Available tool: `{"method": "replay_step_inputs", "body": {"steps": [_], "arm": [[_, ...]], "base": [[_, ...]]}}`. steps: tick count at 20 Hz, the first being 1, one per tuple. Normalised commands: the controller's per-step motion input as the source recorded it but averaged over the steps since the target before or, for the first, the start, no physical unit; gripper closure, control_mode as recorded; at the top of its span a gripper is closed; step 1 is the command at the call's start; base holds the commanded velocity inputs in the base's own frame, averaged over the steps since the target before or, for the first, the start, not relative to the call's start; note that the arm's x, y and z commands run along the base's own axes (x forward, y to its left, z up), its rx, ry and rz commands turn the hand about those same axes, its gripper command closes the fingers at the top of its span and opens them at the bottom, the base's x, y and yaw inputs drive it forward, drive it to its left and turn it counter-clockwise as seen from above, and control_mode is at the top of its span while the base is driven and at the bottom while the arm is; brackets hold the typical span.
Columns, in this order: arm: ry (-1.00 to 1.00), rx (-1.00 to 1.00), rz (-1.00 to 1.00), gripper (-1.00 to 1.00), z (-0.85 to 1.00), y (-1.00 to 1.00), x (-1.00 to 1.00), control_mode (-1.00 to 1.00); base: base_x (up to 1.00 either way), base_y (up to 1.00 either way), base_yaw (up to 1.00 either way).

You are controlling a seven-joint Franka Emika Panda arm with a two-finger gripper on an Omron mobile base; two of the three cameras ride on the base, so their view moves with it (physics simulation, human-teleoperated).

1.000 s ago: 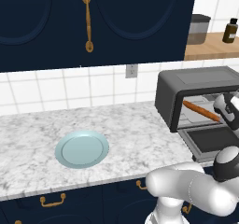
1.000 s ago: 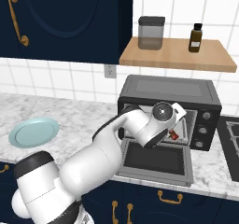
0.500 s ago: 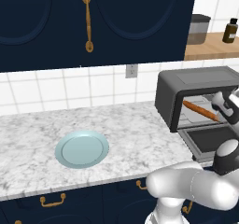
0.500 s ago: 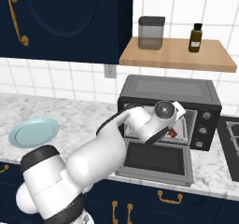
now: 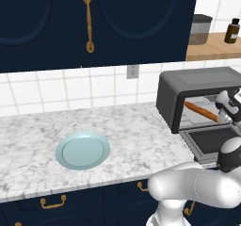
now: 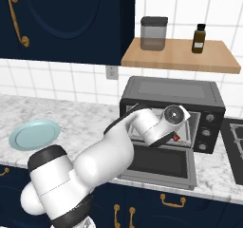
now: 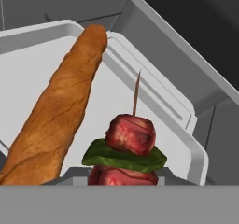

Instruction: Pick up the kebab skewer and baguette bread, and place them inside the toaster oven. Close the toaster oven door and start by setting the timer.

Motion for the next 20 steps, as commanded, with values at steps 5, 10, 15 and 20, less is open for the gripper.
{"method": "replay_step_inputs", "body": {"steps": [5,10,15,20], "arm": [[0.00,0.00,0.07,1.00,-0.01,0.00,0.01,-1.00],[0.00,0.00,0.06,1.00,0.00,0.00,0.00,-1.00],[0.00,0.00,0.03,1.00,0.00,0.00,0.06,-1.00],[0.01,0.00,0.00,1.00,0.00,0.00,0.24,-1.00]], "base": [[0.00,0.00,0.00],[0.00,0.00,0.00],[0.00,0.00,0.00],[0.00,0.00,0.00]]}}
